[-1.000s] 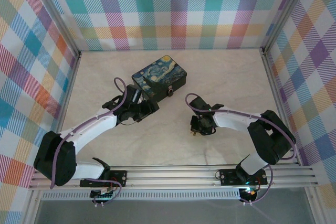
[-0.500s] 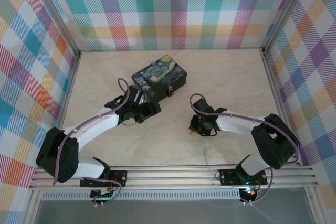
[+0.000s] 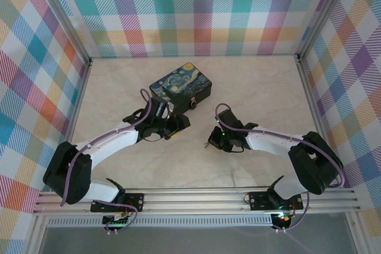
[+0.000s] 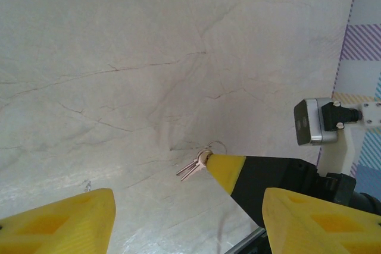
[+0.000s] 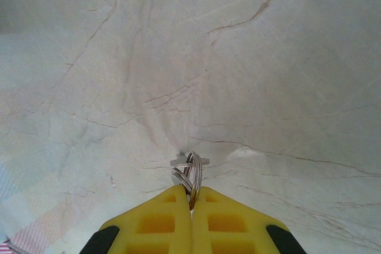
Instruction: Unlock a padlock with a key
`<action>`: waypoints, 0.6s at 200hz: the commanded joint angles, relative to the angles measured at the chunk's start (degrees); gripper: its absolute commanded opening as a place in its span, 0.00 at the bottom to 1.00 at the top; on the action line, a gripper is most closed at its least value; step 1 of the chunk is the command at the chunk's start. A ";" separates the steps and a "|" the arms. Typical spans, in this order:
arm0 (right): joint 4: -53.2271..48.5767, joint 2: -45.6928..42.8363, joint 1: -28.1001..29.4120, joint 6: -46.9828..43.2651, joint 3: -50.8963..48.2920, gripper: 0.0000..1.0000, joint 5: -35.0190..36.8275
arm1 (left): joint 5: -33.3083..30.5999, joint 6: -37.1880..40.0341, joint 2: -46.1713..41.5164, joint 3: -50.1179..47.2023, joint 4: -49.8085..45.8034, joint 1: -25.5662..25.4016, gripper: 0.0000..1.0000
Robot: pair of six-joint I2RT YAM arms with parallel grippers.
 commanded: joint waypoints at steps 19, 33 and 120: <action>7.04 -3.00 0.16 4.61 -0.99 0.00 -1.87 | 2.63 -1.23 0.38 0.21 2.63 -0.90 0.66; 7.71 -4.10 0.20 5.60 -1.06 0.00 -1.62 | 3.62 -1.40 0.72 0.31 3.17 -0.99 0.66; 12.37 -4.04 -1.38 10.58 2.96 0.00 -5.42 | 4.22 -12.58 1.79 -0.41 12.45 -2.01 0.64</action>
